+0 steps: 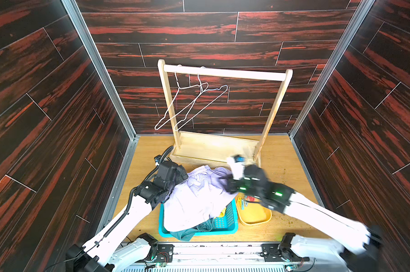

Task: Remove the clothespins securing shorts to the hanger
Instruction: Pick up the basket.

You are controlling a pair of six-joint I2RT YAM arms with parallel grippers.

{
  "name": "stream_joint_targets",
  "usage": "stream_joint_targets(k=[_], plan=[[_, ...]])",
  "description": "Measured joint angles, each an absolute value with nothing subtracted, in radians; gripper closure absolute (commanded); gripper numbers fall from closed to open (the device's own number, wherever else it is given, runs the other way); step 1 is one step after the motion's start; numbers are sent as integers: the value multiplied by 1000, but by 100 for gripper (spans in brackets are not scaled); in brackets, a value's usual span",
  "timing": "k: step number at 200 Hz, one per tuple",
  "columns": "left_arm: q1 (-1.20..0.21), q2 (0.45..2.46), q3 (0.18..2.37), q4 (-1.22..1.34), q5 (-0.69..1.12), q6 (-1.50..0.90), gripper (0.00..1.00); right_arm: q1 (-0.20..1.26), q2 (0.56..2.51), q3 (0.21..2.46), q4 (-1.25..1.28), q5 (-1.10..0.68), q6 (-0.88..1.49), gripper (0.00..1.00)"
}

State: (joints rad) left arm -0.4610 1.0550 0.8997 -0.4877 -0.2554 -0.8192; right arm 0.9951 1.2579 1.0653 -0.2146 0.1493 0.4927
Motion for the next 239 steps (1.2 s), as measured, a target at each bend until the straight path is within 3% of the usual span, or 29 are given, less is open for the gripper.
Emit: stream_joint_targets(k=[72, 161, 239], plan=[[-411, 1061, 910, -486, -190, -817, 4, 1015, 1517, 855, 155, -38, 531, 51], [-411, 1111, 911, -469, -147, -827, 5, 1012, 1679, 717, 519, -89, 661, 57], [-408, 1411, 1016, -449, -130, -838, 9, 1007, 1716, 693, 630, -114, 695, 58]])
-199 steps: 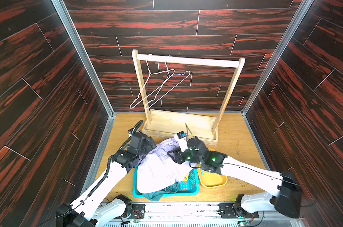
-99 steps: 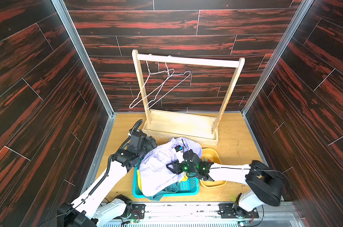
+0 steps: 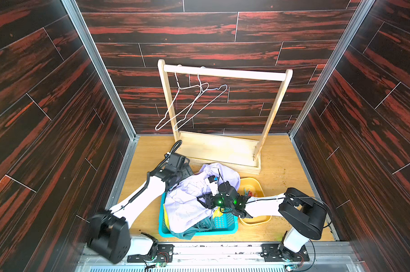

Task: Remove the clothespins securing shorts to the hanger
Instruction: Pick up the basket.

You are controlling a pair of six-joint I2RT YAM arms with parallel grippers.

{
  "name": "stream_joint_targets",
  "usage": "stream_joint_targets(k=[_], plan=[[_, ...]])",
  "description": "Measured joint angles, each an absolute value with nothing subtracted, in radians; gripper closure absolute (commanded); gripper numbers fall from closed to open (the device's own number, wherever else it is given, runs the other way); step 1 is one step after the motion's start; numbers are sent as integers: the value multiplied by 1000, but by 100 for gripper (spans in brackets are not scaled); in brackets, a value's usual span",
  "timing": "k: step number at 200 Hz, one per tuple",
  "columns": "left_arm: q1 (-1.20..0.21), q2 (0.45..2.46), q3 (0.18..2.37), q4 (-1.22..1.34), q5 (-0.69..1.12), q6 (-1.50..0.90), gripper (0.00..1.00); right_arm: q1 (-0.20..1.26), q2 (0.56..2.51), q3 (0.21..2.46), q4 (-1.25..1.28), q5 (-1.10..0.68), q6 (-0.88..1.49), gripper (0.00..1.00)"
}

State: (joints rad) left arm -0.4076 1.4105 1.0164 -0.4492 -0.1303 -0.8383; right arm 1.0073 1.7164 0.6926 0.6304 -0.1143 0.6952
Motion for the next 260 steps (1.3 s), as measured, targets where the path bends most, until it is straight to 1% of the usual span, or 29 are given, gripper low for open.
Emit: stream_joint_targets(k=[29, 38, 54, 71, 80, 84, 115, 165, 197, 217, 238, 250, 260], plan=[[-398, 1551, 1116, -447, -93, -829, 16, 1000, 1717, 692, 634, -129, 696, 58], [-397, 1600, 1148, -440, -73, -829, 22, 997, 1717, 690, 635, -136, 696, 58], [-396, 1659, 1163, -418, -34, -825, 35, 991, 1717, 686, 642, -149, 698, 58], [-395, 1689, 1160, -409, -4, -844, 56, 982, 1717, 681, 649, -167, 700, 58], [-395, 1691, 1159, -410, 1, -841, 66, 977, 1717, 679, 654, -176, 701, 59], [-395, 1689, 1159, -408, 3, -844, 69, 975, 1717, 678, 655, -181, 702, 59], [-393, 1646, 1155, -361, 3, -870, 100, 966, 1731, 678, 671, -205, 704, 59], [-397, 1449, 1154, -291, -21, -842, 100, 963, 1737, 678, 683, -214, 705, 60], [-396, 1375, 1145, -288, -35, -798, 100, 963, 1737, 678, 688, -215, 704, 60], [-396, 1319, 1098, -265, -33, -767, 100, 963, 1737, 678, 692, -218, 703, 59], [-397, 1246, 1023, -207, -23, -728, 100, 964, 1736, 669, 712, -224, 696, 54], [-402, 1198, 981, -173, -14, -699, 100, 968, 1727, 658, 725, -226, 681, 43], [-409, 1154, 953, -147, -10, -665, 100, 977, 1705, 649, 725, -221, 672, 36]])
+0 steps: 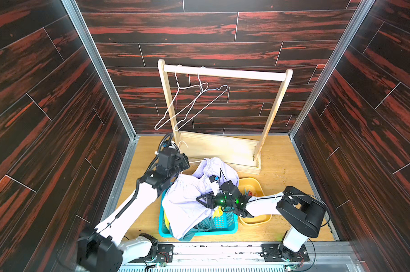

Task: Remove the clothespins securing shorts to the hanger
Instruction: Pick up the basket.

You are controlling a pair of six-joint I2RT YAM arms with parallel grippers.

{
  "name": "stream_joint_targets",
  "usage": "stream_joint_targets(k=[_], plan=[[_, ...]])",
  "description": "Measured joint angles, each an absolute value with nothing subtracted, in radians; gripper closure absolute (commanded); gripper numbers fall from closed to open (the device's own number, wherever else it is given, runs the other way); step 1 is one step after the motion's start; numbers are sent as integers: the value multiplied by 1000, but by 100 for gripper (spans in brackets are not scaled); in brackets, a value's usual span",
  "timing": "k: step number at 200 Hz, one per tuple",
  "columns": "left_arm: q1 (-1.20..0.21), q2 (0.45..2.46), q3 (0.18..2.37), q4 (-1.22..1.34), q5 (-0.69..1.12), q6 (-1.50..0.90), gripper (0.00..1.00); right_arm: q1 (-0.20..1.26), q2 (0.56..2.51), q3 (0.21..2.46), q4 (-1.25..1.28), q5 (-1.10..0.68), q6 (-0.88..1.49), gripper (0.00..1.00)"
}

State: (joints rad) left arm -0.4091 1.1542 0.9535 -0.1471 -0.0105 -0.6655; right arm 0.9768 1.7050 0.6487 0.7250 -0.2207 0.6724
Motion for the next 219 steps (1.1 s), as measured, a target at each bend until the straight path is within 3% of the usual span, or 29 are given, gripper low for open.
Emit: stream_joint_targets(k=[23, 111, 125, 159, 219], plan=[[-430, 1061, 925, -93, -3, -583, 100, 1006, 1608, 632, 681, -187, 620, 28], [-509, 915, 927, 58, 38, -208, 100, 1050, 996, 659, 319, 169, 366, 22], [-512, 917, 933, 75, 62, -160, 100, 1049, 978, 719, 239, 227, 328, 22], [-512, 942, 982, 121, 129, -65, 100, 1049, 998, 936, 57, 374, 255, 6], [-513, 968, 1034, 194, 244, 0, 100, 1028, 1087, 1249, -136, 511, 246, 7]])
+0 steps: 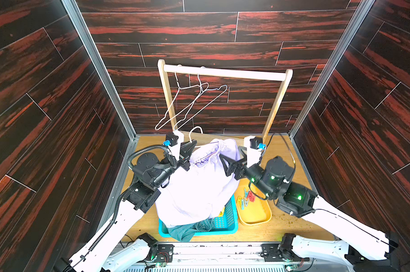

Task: Remove the clothespins securing shorts to the hanger
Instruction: Pick up the basket, then remove the shorts from the hanger.

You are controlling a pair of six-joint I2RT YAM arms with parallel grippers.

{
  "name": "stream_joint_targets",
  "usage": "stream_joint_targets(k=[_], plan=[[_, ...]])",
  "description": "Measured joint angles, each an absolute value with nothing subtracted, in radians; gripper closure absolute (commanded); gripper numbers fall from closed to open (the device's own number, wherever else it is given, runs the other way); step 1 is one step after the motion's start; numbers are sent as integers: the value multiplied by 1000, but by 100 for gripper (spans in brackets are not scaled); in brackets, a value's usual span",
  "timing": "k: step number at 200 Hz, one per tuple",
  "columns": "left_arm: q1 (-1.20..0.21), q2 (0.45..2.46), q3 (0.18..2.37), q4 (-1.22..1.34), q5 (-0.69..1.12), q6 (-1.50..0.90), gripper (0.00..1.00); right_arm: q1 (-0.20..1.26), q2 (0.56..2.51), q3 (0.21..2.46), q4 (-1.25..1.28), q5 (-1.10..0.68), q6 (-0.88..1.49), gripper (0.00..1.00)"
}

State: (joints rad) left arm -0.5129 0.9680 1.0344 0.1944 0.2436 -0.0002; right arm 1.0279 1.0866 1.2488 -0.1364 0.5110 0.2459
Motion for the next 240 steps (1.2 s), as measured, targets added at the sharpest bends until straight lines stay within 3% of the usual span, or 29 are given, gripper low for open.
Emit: stream_joint_targets(k=[109, 129, 138, 151, 162, 193, 240], plan=[[-524, 954, 1049, 259, 341, -19, 100, 964, 1250, 1442, -348, 566, 242, 23], [-525, 941, 1049, 260, 354, -23, 100, 949, 1250, 1442, -355, 584, 233, 34], [-527, 936, 1049, 261, 361, -23, 100, 943, 1250, 1442, -353, 592, 232, 47], [-528, 933, 1050, 260, 371, -23, 100, 934, 1250, 1440, -351, 596, 221, 75], [-529, 933, 1050, 255, 378, -23, 100, 926, 1250, 1439, -351, 597, 214, 86], [-541, 933, 1049, 240, 399, -18, 100, 903, 1247, 1438, -361, 590, 206, 95], [-575, 907, 1015, 189, 431, 46, 100, 745, 1247, 1501, -507, 448, 280, 95]])
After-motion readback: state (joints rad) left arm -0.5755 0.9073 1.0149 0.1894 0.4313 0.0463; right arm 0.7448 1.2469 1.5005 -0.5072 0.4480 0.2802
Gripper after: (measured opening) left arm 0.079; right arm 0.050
